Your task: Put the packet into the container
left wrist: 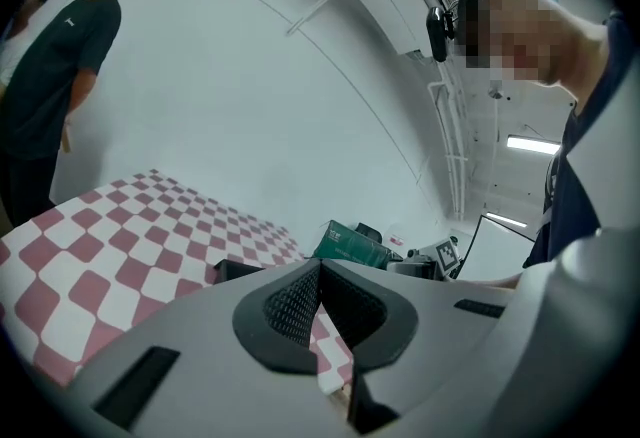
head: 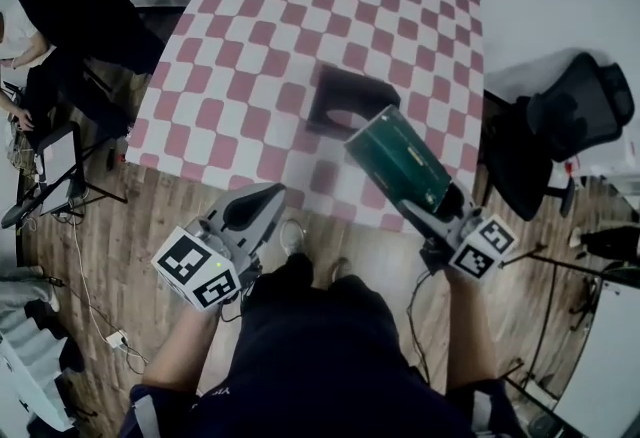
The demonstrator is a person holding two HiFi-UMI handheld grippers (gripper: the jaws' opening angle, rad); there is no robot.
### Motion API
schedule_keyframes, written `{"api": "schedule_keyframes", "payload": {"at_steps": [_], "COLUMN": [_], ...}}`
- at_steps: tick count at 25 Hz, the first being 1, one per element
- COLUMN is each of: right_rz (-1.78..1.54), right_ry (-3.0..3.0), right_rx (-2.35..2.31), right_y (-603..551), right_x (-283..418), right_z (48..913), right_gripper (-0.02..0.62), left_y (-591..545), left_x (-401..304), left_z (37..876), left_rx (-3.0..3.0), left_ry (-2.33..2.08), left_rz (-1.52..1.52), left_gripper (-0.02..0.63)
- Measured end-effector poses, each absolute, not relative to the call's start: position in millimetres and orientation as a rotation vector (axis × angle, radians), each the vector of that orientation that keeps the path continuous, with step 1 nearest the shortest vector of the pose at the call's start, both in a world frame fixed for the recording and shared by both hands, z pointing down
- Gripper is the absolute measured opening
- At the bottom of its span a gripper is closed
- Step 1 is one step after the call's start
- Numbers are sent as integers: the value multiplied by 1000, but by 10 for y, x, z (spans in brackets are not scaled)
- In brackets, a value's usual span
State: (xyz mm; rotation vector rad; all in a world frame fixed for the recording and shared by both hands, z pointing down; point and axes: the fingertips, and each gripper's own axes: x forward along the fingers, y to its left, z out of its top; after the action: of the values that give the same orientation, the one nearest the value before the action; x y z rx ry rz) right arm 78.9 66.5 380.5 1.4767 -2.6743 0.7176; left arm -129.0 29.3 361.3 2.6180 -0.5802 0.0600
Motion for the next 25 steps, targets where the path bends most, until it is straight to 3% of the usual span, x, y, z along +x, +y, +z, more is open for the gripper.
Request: {"api": "schedule_keyframes", "payload": {"at_steps": [2, 8, 25], "right_rz": [709, 717, 457], "right_ry": [-2653, -2598, -2472], "right_rx": [1478, 1323, 800], "right_y": [570, -1464, -2331], "right_x": [931, 1107, 1133], "right_z": [3763, 3836, 4681], "right_gripper": [419, 419, 419], "left_y": [207, -1572, -1814], "left_x": [-1150, -1032, -787], "left_z": [3604, 3750, 4063], "left_rx": [2608, 2504, 2373], "left_ry": [-558, -607, -831], "left_rz": [64, 81, 99], "left_gripper": [26, 26, 26]}}
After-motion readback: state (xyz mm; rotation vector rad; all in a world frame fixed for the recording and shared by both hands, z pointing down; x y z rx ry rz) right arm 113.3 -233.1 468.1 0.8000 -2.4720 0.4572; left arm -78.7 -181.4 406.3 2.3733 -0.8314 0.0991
